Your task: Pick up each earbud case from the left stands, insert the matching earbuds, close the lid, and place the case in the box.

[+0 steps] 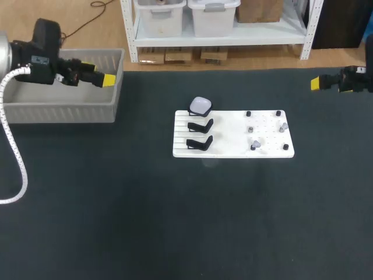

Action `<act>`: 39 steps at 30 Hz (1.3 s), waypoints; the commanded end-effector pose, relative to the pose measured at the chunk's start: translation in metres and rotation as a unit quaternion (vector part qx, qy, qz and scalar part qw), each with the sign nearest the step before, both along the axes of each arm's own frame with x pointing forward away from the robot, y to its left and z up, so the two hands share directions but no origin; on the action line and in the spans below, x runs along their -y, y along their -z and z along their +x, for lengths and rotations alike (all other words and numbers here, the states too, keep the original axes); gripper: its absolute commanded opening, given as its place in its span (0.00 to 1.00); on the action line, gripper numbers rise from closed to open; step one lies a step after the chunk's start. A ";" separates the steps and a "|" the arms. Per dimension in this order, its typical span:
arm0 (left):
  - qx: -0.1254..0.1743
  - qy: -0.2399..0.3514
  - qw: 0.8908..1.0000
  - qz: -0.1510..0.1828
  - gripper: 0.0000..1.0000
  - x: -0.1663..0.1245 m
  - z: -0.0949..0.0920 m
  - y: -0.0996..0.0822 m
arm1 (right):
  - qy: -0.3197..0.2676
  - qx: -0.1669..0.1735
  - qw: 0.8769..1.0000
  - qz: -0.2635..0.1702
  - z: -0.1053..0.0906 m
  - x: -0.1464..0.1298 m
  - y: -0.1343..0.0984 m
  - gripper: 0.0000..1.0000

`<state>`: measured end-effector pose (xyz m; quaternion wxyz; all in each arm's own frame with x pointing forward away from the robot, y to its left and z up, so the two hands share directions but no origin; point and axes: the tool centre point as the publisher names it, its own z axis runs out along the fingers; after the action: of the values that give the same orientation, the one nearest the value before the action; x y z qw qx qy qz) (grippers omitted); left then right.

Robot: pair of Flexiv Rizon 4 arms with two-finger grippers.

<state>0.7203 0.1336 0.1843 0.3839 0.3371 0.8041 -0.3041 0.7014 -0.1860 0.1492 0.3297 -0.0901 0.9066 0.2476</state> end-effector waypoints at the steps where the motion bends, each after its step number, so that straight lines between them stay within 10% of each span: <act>1: 0.033 0.181 0.982 -0.030 1.00 0.011 0.018 0.006 | 0.000 0.000 1.000 -0.001 0.000 0.000 0.000 1.00; 16: 0.098 0.314 0.944 0.025 1.00 0.066 0.039 0.040 | 0.000 0.000 1.000 -0.001 0.000 0.000 0.000 1.00; 39: 0.046 0.374 0.926 0.001 1.00 0.131 0.052 0.130 | 0.000 0.000 1.000 -0.001 0.000 0.000 0.000 1.00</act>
<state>0.7651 0.0102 0.0633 0.3128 0.6104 0.6239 -0.3745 0.7014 -0.1860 0.1492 0.3297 -0.0902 0.9066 0.2476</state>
